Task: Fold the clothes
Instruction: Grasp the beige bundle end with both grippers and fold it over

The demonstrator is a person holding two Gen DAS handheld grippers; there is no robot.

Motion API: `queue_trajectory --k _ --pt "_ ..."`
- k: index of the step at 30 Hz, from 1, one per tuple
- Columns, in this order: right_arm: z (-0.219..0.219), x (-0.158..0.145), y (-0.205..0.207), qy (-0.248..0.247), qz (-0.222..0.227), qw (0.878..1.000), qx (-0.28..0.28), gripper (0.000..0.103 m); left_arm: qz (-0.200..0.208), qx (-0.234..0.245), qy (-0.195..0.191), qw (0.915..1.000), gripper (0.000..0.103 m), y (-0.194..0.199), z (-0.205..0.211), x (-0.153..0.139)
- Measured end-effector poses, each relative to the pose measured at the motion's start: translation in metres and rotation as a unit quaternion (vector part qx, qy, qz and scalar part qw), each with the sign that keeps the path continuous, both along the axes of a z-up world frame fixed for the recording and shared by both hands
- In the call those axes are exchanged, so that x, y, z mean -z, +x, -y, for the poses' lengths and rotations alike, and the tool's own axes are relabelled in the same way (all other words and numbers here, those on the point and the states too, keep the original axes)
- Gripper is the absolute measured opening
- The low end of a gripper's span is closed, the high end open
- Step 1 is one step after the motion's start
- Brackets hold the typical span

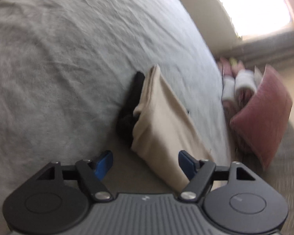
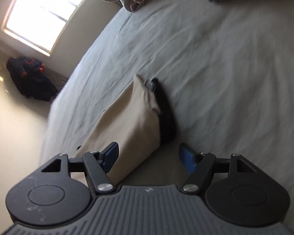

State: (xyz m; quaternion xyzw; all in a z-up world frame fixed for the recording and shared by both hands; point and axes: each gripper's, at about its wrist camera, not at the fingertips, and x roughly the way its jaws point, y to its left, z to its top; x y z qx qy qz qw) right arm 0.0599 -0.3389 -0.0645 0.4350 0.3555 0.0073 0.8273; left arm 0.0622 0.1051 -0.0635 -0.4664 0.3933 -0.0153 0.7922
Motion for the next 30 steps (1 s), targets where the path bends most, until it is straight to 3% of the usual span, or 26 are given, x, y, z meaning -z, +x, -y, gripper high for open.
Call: queue_trajectory --k 6,8,11,18,24,30 --pt "-0.006 0.018 0.007 0.047 0.042 0.994 0.085 0.064 0.028 -0.096 -0.012 0.995 0.054 0.004 0.017 0.012" --pt "-0.006 0.023 0.011 0.054 0.044 0.991 0.111 0.046 0.032 -0.125 -0.011 0.9916 0.044 0.006 0.022 0.015" --pt "-0.008 0.027 0.015 0.049 0.044 0.989 0.131 0.033 0.028 -0.146 -0.001 0.9888 0.026 0.01 0.027 0.014" --pt "-0.021 0.003 -0.004 0.013 0.061 0.987 0.149 0.027 0.029 -0.121 0.026 0.992 0.023 0.0 0.027 -0.011" --pt "-0.023 -0.019 -0.048 -0.005 0.063 0.986 0.155 0.027 0.011 -0.104 0.003 0.9945 0.023 -0.034 0.016 -0.013" --pt "-0.034 -0.018 -0.11 -0.03 0.046 0.986 0.158 0.027 -0.007 -0.089 -0.004 0.996 0.023 -0.079 0.006 -0.011"
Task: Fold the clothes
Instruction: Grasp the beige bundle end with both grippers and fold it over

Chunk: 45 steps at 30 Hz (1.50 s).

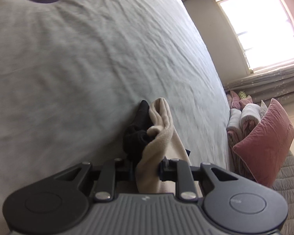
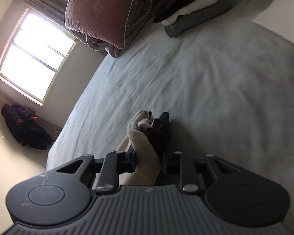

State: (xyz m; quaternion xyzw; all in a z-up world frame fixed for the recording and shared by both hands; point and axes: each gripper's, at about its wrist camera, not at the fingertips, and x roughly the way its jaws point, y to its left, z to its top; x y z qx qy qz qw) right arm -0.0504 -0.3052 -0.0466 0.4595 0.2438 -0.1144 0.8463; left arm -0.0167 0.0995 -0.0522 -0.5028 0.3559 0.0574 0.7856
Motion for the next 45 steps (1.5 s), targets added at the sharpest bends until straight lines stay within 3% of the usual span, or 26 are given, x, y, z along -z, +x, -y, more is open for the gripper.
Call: queue_trajectory --k 5,10,14,17,20,22,24,29,31,38,41,45 --pt "-0.007 0.002 -0.038 -0.018 -0.002 1.0 -0.003 0.027 0.0 0.01 0.0 0.9999 0.023 -0.027 -0.002 0.001" --pt "-0.016 0.004 -0.052 -0.082 0.009 0.996 -0.045 0.031 0.018 0.02 0.005 0.9996 0.028 -0.038 -0.001 0.018" --pt "-0.022 0.012 -0.057 -0.142 0.014 0.989 -0.049 0.051 0.043 0.007 -0.015 0.9989 0.037 -0.044 -0.002 0.031" --pt "-0.032 0.007 -0.061 -0.216 0.021 0.976 -0.013 0.065 0.062 0.01 -0.005 0.998 0.046 -0.046 0.002 0.031" --pt "-0.045 -0.002 -0.058 -0.284 0.051 0.957 -0.004 0.065 0.078 0.007 0.006 0.9969 0.054 -0.045 0.008 0.032" --pt "-0.057 -0.008 -0.053 -0.319 0.074 0.944 -0.032 0.065 0.083 0.0 0.015 0.9964 0.054 -0.044 0.012 0.031" --pt "-0.073 -0.012 -0.046 -0.333 0.098 0.934 -0.077 0.061 0.086 -0.009 0.023 0.996 0.053 -0.044 0.014 0.031" --pt "-0.105 -0.006 -0.023 -0.339 0.119 0.916 -0.179 0.022 0.081 -0.035 0.046 0.995 0.034 -0.046 0.017 0.032" --pt "-0.114 -0.001 -0.014 -0.338 0.119 0.909 -0.211 0.015 0.083 -0.041 0.047 0.9946 0.033 -0.048 0.015 0.033" --pt "-0.146 0.015 0.003 -0.335 0.092 0.892 -0.289 0.009 0.098 -0.034 0.068 0.9923 0.028 -0.051 0.014 0.033" --pt "-0.156 0.033 0.011 -0.334 0.046 0.884 -0.323 0.004 0.111 -0.029 0.073 0.9907 0.026 -0.058 0.012 0.032" --pt "-0.148 0.03 0.015 -0.305 0.03 0.894 -0.327 0.003 0.142 -0.02 0.085 0.986 0.025 -0.063 0.015 0.019"
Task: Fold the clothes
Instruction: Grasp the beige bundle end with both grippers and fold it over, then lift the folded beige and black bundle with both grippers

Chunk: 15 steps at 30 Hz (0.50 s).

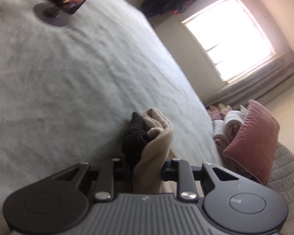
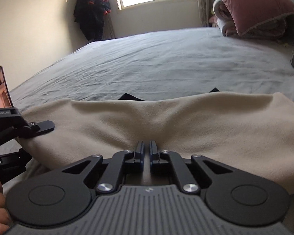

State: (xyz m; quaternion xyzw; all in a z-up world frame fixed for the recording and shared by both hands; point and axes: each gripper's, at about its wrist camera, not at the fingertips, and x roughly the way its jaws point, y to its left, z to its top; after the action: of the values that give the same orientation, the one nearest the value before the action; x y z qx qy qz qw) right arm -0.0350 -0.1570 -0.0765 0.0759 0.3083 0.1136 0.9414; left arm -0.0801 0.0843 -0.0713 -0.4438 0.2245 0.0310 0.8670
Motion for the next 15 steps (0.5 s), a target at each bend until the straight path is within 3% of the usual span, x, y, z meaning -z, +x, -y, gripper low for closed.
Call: queue_trajectory --k 4,6,9,11,15 --pt "0.003 -0.002 -0.001 0.008 0.0 1.0 -0.004 0.003 0.043 0.019 0.033 0.9983 0.025 -0.005 0.017 -0.023" --pt "0.012 -0.004 -0.001 0.04 -0.004 0.999 -0.005 0.007 0.065 0.032 0.052 0.996 0.025 -0.007 0.027 -0.035" --pt "0.032 -0.008 0.004 0.114 -0.028 0.993 -0.006 0.022 0.099 0.053 0.076 0.9908 0.025 -0.009 0.044 -0.053" --pt "0.046 -0.012 0.004 0.153 -0.039 0.987 -0.002 0.041 0.118 0.068 0.092 0.9864 0.025 -0.01 0.056 -0.061" --pt "0.076 -0.019 -0.001 0.221 -0.045 0.974 0.019 0.048 0.139 0.104 0.113 0.9782 0.025 -0.017 0.077 -0.065"
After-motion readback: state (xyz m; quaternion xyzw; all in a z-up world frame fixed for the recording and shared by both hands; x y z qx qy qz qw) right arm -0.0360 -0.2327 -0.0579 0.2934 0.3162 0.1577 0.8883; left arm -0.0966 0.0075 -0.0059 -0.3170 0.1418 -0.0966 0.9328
